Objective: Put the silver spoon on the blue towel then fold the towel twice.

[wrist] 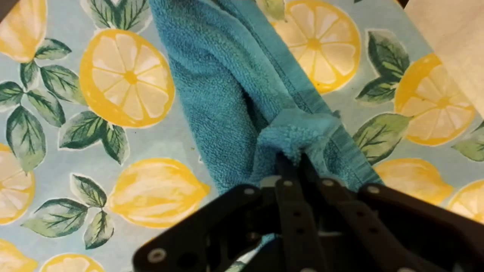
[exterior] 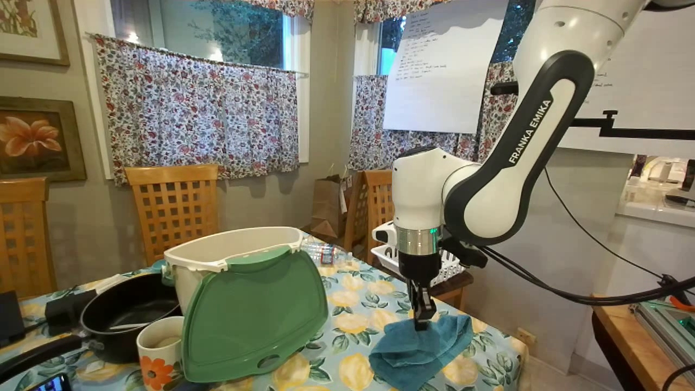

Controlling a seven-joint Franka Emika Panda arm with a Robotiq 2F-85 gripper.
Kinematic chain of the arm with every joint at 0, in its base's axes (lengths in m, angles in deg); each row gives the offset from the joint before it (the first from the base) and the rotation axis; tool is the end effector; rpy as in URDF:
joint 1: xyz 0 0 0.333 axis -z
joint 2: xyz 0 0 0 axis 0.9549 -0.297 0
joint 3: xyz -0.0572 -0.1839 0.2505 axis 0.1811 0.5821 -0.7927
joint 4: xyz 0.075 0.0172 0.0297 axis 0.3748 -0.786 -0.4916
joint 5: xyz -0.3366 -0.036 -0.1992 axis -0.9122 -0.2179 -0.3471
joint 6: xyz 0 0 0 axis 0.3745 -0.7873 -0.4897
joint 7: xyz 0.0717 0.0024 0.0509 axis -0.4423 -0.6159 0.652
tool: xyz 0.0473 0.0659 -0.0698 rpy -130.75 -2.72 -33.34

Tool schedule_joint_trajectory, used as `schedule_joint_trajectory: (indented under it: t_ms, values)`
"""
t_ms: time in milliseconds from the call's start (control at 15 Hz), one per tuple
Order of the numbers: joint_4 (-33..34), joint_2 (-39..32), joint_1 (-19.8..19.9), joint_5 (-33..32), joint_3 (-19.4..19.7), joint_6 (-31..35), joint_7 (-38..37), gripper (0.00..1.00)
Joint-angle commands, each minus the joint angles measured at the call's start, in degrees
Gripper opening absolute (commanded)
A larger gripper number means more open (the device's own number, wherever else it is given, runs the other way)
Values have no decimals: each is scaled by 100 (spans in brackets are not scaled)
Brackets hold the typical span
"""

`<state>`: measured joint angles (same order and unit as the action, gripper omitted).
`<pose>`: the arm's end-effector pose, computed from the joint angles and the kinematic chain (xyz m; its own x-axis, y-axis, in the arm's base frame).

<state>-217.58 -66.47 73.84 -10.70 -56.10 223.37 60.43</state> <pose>0.5242 0.0173 0.1312 0.9023 0.4154 -0.1151 0.4205 -0.9070 0.0234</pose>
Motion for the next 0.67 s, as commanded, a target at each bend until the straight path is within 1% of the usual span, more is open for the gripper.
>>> schedule_joint_trajectory:
  t_ms: [0, 267, 600]
  values:
    - [506, -448, 30, 107, -22, -380, 60, 1]
    - [855, -755, 35, 153, -117, -691, 127, 1]
    - [1021, -853, -22, 150, -219, -1087, 109, 1]
